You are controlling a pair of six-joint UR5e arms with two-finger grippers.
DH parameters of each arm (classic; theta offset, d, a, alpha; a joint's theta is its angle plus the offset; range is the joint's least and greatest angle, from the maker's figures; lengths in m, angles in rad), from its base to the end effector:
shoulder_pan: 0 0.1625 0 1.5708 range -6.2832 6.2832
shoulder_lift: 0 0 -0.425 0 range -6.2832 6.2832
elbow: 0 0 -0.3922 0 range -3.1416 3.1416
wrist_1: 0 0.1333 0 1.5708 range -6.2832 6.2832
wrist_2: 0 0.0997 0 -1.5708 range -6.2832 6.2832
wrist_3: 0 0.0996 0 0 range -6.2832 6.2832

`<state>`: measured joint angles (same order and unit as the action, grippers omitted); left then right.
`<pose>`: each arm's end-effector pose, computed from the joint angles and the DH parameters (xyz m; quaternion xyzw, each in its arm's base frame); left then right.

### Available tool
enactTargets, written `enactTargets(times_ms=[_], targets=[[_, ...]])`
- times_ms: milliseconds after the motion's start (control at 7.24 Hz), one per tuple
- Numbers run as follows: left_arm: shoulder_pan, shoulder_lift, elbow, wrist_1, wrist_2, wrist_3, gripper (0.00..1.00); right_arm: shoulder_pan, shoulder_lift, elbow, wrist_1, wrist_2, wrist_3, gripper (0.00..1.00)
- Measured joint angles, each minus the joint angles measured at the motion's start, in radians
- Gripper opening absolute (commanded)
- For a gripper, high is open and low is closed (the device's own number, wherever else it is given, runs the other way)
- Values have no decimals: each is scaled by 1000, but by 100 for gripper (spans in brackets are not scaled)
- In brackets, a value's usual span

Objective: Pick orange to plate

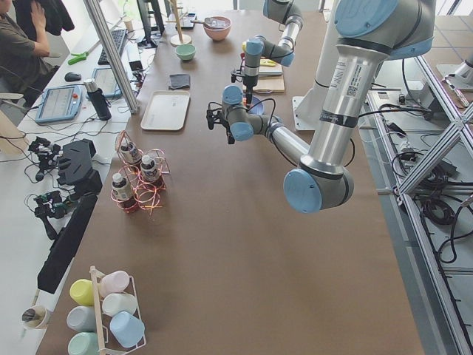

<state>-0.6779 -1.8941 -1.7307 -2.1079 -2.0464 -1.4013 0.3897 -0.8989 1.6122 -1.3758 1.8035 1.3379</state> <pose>0.4201 -0.4508 0.3446 0.0077 0.5171 -0.1019 0.8498 -0.6046 -0.3676 0.2195 0.0342 -0.4467 0.0191 0.8938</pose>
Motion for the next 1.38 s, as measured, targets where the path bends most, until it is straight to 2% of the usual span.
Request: enactTargets(times_ms=[415, 691, 967, 1244, 1382], targets=[[-10, 3, -20, 1, -3, 0, 97, 2, 6, 1, 3, 2, -4, 100], [-80, 38, -83, 4, -65, 11, 97, 62, -35, 102, -44, 32, -24, 100], [-196, 111, -99, 6, -173, 180, 97, 208, -176, 235, -90, 158, -161, 100], [-379, 240, -73, 8, -314, 494, 97, 389, -343, 292, -96, 309, -361, 100], [-453, 304, -49, 9, -346, 642, 97, 479, -451, 310, -94, 365, -516, 100]])
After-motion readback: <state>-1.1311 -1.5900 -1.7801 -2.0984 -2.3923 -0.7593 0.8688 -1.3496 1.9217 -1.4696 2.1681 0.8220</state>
